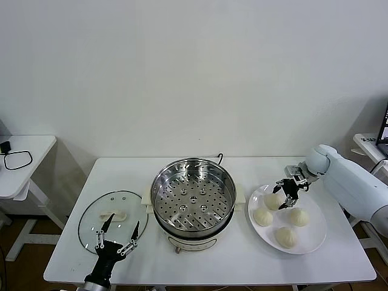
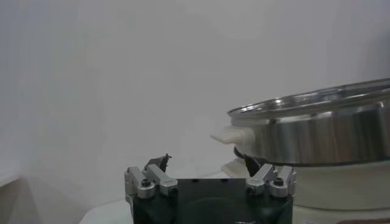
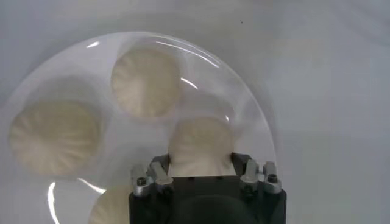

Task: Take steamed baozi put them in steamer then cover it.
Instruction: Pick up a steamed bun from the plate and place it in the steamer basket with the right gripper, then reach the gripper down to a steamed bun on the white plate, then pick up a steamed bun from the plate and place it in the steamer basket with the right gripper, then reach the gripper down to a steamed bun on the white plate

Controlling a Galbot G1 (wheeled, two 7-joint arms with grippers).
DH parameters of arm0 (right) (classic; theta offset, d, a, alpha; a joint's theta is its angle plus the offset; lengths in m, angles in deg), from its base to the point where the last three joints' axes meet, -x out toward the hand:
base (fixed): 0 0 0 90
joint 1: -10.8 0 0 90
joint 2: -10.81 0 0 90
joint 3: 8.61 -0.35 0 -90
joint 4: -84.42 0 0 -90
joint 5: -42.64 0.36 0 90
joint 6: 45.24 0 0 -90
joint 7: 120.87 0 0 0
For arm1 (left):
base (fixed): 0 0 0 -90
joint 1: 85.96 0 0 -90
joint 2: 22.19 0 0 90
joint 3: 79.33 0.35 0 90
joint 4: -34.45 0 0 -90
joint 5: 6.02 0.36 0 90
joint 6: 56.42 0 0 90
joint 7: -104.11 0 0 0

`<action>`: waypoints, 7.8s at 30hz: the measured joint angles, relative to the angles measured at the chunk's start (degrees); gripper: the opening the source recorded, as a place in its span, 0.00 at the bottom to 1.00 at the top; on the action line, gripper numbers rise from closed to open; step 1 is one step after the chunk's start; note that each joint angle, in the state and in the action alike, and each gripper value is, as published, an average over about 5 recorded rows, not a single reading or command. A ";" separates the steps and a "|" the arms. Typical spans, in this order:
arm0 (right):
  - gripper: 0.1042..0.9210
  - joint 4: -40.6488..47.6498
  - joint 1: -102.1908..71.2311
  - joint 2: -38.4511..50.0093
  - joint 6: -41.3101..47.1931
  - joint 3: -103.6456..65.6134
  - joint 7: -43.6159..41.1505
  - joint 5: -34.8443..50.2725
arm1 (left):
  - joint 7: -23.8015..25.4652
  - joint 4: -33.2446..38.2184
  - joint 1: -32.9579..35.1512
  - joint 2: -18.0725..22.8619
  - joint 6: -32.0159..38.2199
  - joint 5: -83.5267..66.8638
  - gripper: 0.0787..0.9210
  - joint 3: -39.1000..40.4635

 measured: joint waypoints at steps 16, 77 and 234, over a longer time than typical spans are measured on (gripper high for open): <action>0.62 -15.72 16.29 4.41 -8.07 9.58 -2.42 3.55 | -0.09 1.05 -0.44 -0.32 -0.39 0.00 0.88 0.65; 0.88 -19.63 31.29 -21.45 -12.20 26.26 -4.20 1.47 | -0.76 1.99 -0.36 -0.54 0.46 -0.69 0.88 0.68; 0.88 -31.86 45.15 -17.89 26.06 47.16 10.27 44.33 | -1.72 0.16 -2.05 -1.36 1.55 -0.45 0.88 2.65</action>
